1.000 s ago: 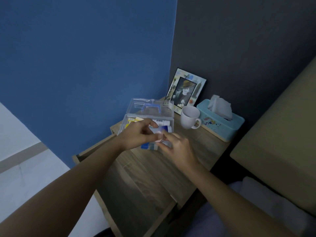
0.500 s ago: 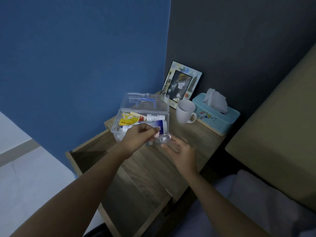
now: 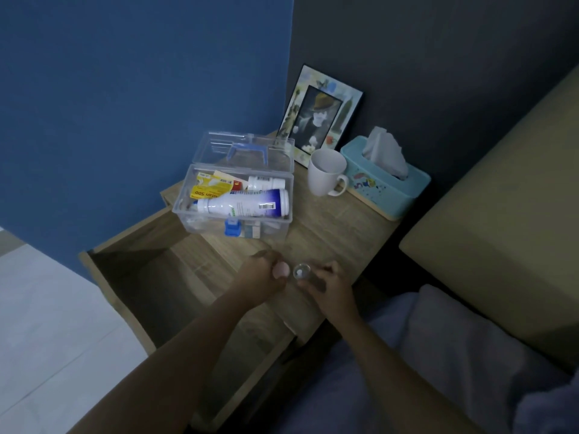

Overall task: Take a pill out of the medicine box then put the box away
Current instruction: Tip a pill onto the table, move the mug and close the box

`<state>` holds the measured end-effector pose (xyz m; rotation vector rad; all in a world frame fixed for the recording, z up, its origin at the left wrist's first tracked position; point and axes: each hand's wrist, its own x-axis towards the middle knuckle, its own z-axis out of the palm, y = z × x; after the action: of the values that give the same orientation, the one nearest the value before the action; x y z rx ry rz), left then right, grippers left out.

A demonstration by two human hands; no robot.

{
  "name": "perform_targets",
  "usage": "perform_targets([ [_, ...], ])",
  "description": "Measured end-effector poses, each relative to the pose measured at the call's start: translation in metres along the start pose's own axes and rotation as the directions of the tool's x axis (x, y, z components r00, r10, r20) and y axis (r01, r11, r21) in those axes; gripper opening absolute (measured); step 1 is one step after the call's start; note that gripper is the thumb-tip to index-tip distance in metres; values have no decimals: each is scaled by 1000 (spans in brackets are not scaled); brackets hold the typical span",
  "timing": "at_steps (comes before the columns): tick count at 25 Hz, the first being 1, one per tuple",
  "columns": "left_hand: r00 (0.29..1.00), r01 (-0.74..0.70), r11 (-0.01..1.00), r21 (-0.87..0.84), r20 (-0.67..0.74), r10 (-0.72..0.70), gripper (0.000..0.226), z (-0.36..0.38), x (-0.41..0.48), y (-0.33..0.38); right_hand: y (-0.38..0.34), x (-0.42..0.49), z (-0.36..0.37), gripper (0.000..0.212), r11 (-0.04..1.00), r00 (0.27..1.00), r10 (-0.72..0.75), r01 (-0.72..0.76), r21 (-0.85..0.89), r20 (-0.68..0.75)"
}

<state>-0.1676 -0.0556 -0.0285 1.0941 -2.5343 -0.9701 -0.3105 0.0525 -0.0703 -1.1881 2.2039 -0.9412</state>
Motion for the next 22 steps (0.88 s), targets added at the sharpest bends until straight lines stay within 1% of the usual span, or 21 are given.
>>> perform_targets([
  [2,1000,-3,1000,26,8,2,32,6,4,-1,4,0,-3,42,997,999,-41,39,-69,-26],
  [5,1000,-19,999,36,16,18,36,10,7,-1,6,0,-6,42,989,997,-73,71,-127,-11],
  [8,999,-38,998,46,19,37,39,11,8,0,6,1,-5,44,988,998,-68,68,-138,1],
  [12,998,-56,996,62,41,53,41,9,6,1,9,1,-3,43,985,995,-93,87,-148,-29],
  [16,999,-42,999,32,24,41,38,6,3,-1,9,1,-5,43,985,994,-108,103,-136,-25],
  [19,997,-80,990,113,-3,80,34,4,2,-11,8,4,-12,46,995,993,-91,87,-57,-70],
  [21,996,-93,973,211,5,94,43,4,2,-22,3,14,-19,41,999,991,-13,18,40,-130],
  [22,995,-96,963,252,30,91,48,5,2,-28,-2,22,-23,36,996,986,31,-17,90,-162],
])
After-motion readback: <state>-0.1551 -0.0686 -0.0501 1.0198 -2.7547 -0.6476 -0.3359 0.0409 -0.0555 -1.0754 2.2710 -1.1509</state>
